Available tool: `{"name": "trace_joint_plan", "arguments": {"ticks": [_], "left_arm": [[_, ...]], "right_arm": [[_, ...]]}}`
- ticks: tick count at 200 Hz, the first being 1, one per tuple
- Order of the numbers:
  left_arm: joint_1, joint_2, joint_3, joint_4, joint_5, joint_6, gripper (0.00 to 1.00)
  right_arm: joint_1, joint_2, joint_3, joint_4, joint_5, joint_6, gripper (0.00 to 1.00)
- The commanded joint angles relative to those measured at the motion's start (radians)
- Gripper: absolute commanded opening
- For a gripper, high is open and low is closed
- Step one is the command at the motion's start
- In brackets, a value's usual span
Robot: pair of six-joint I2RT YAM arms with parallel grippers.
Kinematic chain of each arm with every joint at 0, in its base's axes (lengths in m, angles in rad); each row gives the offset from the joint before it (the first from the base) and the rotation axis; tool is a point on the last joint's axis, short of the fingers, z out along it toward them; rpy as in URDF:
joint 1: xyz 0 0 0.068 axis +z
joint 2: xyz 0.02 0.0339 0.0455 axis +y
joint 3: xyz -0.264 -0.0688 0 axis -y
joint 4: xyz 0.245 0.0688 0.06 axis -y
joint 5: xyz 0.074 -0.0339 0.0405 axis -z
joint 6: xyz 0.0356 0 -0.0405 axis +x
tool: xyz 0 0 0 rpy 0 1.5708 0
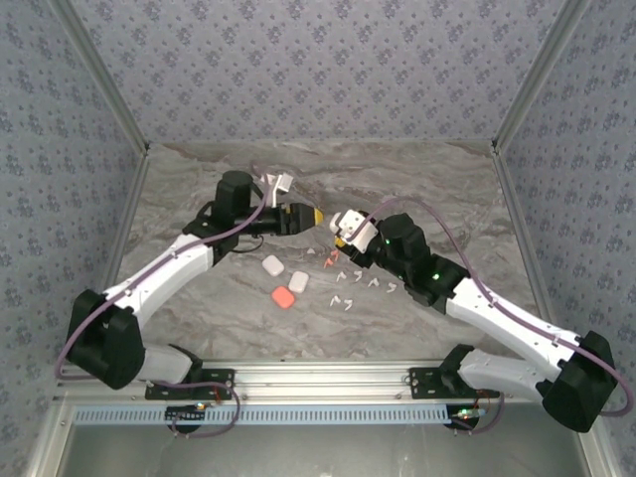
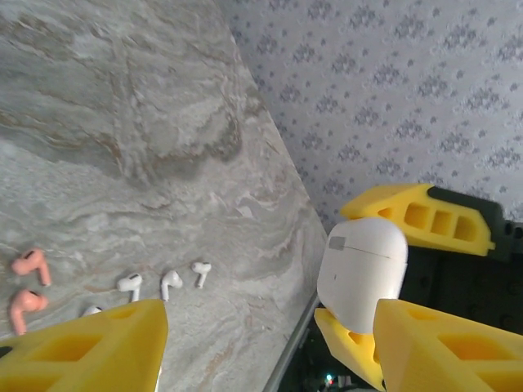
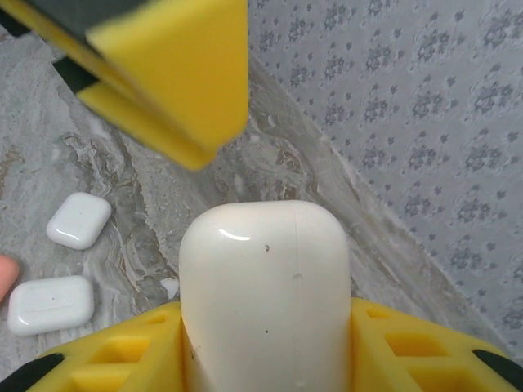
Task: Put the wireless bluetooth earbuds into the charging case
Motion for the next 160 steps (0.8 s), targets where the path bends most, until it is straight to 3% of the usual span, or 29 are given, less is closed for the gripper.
{"name": "trace_joint_plan", "arguments": {"ticks": [1,75,160], "left_arm": [[-0.025,0.021,0.057,0.069,0.066,0.023,0.65],[-0.071,0.056,0.096,0.068,0.08,0.044,0.55],[-0.09,0.083,0.128,0.006,0.08,0.095,0.5]], "right_arm": [[0.006,-0.014,0.002,0.019,0.002,-0.053,0.47],[-0.004,0.02,0.034,-0.003,-0.016,-0.057,0.47],[-0.012,0.04,0.063,0.005,-0.036,-0.037,0.47]]}}
